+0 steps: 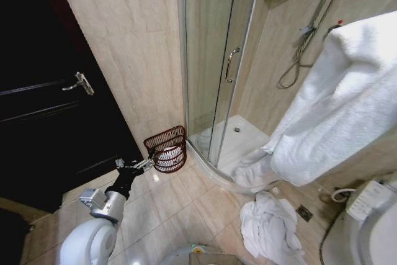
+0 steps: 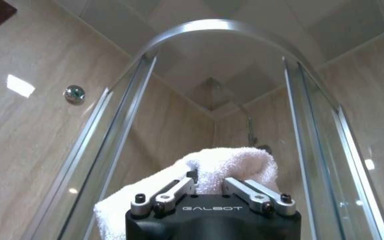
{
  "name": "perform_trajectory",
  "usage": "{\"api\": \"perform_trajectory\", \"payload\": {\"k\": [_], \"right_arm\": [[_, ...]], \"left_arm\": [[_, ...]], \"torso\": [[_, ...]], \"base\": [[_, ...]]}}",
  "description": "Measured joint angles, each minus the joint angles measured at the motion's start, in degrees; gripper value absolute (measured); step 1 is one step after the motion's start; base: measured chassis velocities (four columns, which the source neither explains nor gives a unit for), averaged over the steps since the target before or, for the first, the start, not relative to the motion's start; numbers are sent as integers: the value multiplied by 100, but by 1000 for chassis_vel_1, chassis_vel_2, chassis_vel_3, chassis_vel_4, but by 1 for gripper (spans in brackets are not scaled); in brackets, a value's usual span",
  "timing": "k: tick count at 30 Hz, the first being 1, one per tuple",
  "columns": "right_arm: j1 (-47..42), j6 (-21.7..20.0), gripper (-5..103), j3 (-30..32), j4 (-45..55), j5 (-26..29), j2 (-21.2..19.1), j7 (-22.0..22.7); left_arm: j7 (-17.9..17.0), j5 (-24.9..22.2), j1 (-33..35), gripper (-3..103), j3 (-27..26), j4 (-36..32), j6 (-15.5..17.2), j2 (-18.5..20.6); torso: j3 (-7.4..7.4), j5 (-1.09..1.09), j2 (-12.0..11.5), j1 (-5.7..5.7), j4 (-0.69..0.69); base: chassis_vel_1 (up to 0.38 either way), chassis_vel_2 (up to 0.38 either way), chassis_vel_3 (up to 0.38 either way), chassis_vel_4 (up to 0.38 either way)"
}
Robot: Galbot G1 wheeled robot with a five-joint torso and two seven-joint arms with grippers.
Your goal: Discard the used towel into the hamper.
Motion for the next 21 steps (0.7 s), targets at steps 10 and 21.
{"api": "perform_trajectory", "payload": {"k": [10, 21], "right_arm": [[20, -1, 7, -47, 0, -1, -14, 30], [-6, -4, 7, -80, 2, 83, 16, 140]], "left_arm": [[0, 0, 0, 100, -1, 0, 0, 0], [-1, 0, 0, 100, -3, 0, 0, 2]], "torso": [[-1, -4, 1, -1, 0], [0, -5, -1, 1, 1]], "base": [[139, 142, -155, -144], [227, 226, -232, -222]]}}
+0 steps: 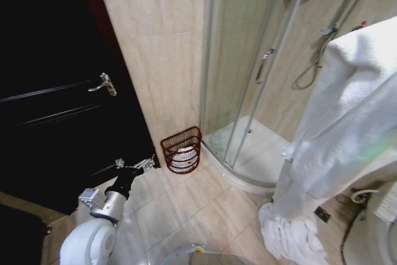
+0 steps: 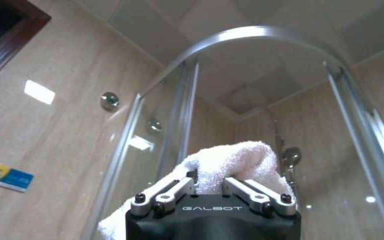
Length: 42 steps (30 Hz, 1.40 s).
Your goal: Discard the used towel into the hamper.
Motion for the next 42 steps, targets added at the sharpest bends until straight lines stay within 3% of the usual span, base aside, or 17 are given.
{"api": "perform_trajectory", "payload": {"k": [7, 22, 42], "right_arm": [[21, 2, 7, -31, -1, 1, -33, -10], [162, 32, 7, -460, -2, -29, -31, -38], [144, 87, 7, -417, -2, -29, -40, -114]], "left_arm": [[0, 0, 0, 100, 2, 0, 0, -2], [0, 0, 0, 100, 2, -1, 0, -1], [0, 0, 0, 100, 2, -1, 0, -1]], "torso": [[0, 9, 0, -1, -2], [0, 3, 1, -1, -1], [0, 4, 2, -1, -1]], "base": [[42, 20, -14, -25], [18, 27, 49, 40], [112, 103, 110, 110]]}}
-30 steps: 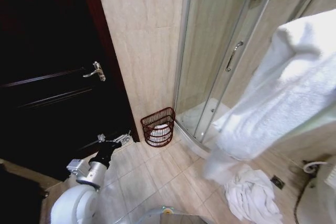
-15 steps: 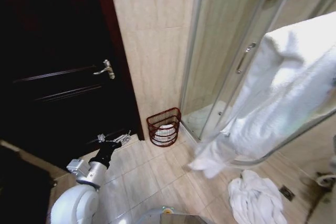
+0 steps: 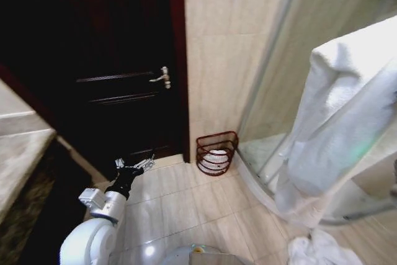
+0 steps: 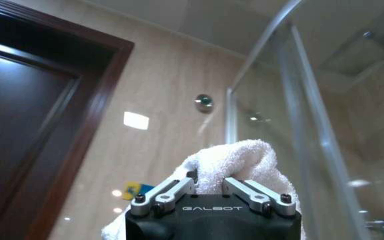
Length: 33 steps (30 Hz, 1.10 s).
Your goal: Discard the used towel into the hamper.
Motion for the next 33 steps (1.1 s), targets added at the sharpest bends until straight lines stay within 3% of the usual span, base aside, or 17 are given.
{"api": "perform_trajectory", "payload": {"k": [4, 11, 18, 28, 30, 33], "right_arm": [[16, 0, 7, -10, 0, -1, -21, -4], [56, 140, 7, -651, 1, -404, 62, -75], [374, 140, 7, -1103, 0, -534, -32, -47], [1248, 144, 7, -1774, -129, -546, -517, -31], [1894, 145, 7, -2255, -411, -548, -710, -15], [2187, 141, 7, -2474, -553, -532, -797, -3]], "left_arm": [[0, 0, 0, 100, -1, 0, 0, 0], [0, 0, 0, 100, 0, 0, 0, 0], [0, 0, 0, 100, 0, 0, 0, -1], [0, 0, 0, 100, 0, 0, 0, 0], [0, 0, 0, 100, 0, 0, 0, 0], [0, 0, 0, 100, 0, 0, 0, 0]], "torso": [[0, -2, 0, 0, 2], [0, 2, 0, -1, -4], [0, 0, 0, 0, -1], [0, -2, 0, -1, -1], [0, 1, -1, 0, -1], [0, 1, -1, 0, -1]], "base": [[92, 94, 122, 111], [26, 18, 21, 33], [0, 0, 0, 0], [0, 0, 0, 0], [0, 0, 0, 0], [0, 0, 0, 0]]}}
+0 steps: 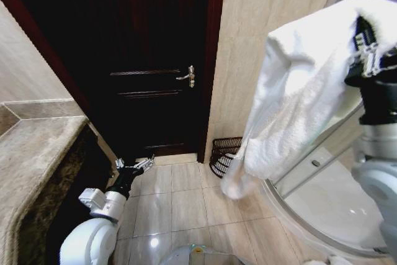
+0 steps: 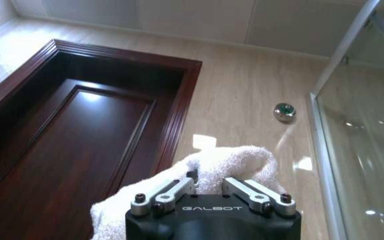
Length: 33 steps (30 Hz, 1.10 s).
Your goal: Discard the used towel into the hamper.
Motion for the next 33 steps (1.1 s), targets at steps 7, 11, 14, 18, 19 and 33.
{"api": "perform_trajectory", "payload": {"k": [7, 11, 14, 18, 19, 33], "right_arm": [[776, 24, 7, -542, -536, 25, -148, -41], [1381, 76, 7, -879, -969, 38, -252, -61], [1830, 133, 7, -1126, -1264, 147, -296, -74], [2143, 141, 7, -1323, -1495, 275, -265, -115], [2213, 162, 7, -1369, -1581, 294, -255, -162], [3288, 673, 7, -1945, -2946, 998, -263, -1011]], "left_arm": [[0, 0, 0, 100, 0, 0, 0, 0], [0, 0, 0, 100, 0, 0, 0, 0], [0, 0, 0, 100, 0, 0, 0, 0], [0, 0, 0, 100, 0, 0, 0, 0], [0, 0, 0, 100, 0, 0, 0, 0], [0, 0, 0, 100, 0, 0, 0, 0]], "torso": [[0, 1, 0, 0, 0], [0, 1, 0, 0, 0], [0, -1, 0, 0, 1], [0, -1, 0, 0, 0], [0, 0, 0, 0, 0], [0, 0, 0, 0, 0]], "base": [[0, 0, 0, 0], [0, 0, 0, 0], [0, 0, 0, 0], [0, 0, 0, 0], [0, 0, 0, 0], [0, 0, 0, 0]]}}
